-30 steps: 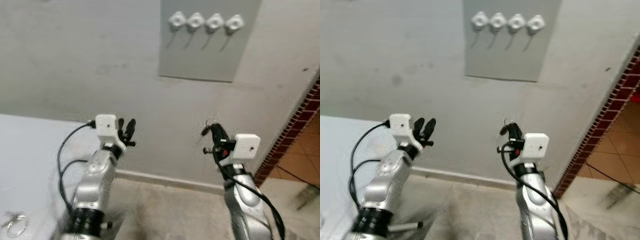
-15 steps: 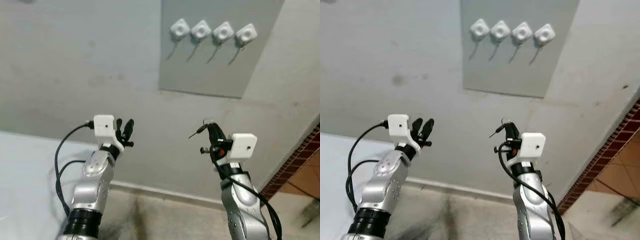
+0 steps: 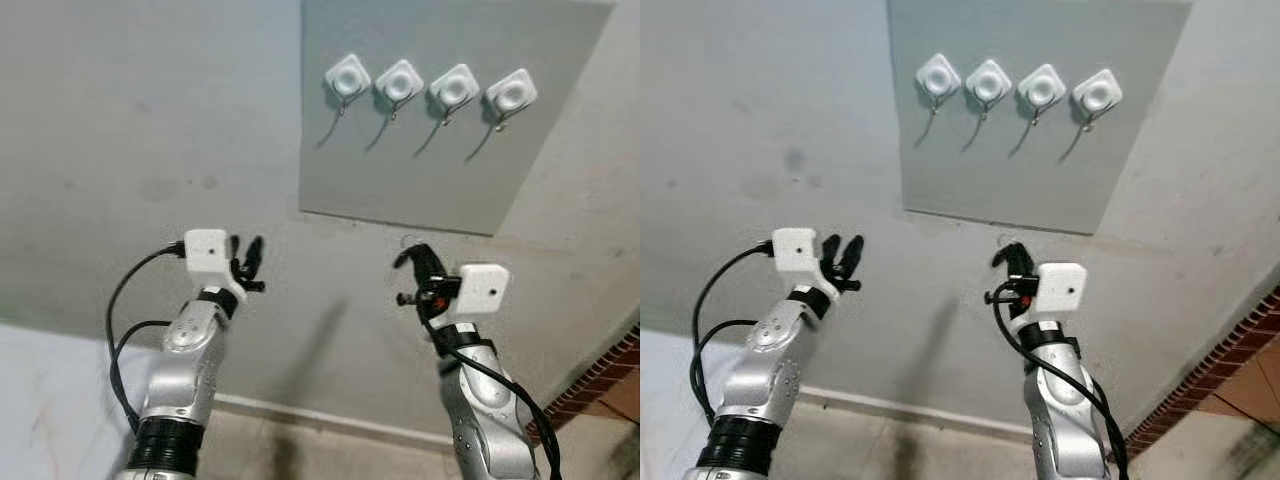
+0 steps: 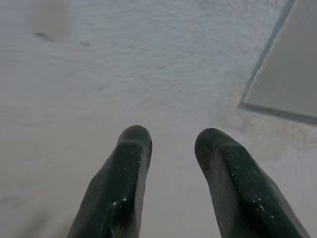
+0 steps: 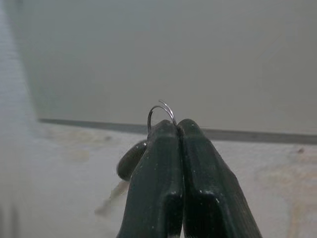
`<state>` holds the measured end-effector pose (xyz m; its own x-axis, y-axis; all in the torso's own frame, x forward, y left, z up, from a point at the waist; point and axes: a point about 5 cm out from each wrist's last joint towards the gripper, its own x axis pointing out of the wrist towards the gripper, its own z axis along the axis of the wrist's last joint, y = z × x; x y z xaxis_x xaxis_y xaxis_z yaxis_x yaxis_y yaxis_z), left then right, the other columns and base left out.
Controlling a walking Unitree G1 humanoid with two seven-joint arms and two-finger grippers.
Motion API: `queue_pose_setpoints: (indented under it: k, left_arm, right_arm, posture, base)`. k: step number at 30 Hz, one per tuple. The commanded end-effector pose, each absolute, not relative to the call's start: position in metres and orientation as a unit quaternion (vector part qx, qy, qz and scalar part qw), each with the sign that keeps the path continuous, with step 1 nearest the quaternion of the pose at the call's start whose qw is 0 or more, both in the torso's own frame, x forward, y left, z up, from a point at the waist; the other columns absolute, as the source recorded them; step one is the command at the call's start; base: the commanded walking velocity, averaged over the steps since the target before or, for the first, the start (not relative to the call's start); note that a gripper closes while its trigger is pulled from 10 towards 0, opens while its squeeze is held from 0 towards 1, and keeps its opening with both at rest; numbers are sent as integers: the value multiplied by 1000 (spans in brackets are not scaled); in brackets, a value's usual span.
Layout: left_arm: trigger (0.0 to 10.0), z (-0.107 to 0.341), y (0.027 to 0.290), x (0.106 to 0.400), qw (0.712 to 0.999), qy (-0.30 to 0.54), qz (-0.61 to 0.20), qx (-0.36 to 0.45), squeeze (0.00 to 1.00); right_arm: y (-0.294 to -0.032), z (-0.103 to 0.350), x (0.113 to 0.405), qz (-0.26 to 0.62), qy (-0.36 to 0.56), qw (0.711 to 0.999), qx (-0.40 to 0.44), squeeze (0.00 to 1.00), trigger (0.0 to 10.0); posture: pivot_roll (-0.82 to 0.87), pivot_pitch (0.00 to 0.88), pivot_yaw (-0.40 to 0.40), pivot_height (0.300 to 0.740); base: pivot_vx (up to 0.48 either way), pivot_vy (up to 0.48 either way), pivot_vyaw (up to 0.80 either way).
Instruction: Hang keys on a hook
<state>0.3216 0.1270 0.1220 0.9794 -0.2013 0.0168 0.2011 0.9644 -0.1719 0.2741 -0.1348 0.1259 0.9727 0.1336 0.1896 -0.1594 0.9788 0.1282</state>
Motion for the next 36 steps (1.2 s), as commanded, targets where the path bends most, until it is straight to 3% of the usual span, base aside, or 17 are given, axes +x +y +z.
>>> queue_pose_setpoints:
  k: [1,10,20,36]
  left_arm:
    - [10000,126,121,321,990,-12,-115,-77,0]
    - [10000,143,103,314,975,-71,-206,-32,0]
    - [10000,169,92,309,959,-122,-251,-46,0]
    - [10000,197,87,313,945,-163,-281,-38,0]
  right_arm:
    - [-142,126,274,67,-91,991,67,0,10000]
    - [-136,137,279,124,-105,986,46,0,10000]
    - [-123,182,296,201,-169,964,39,0,10000]
    - [-110,227,318,233,-227,944,49,0,10000]
  posture:
    - [66,0,-7,736]
    - [68,0,-16,736]
    - [77,0,-37,736]
    - [96,0,-60,736]
  base:
    - [0,0,0]
    - [0,0,0]
    - [0,0,0]
    - [0,0,0]
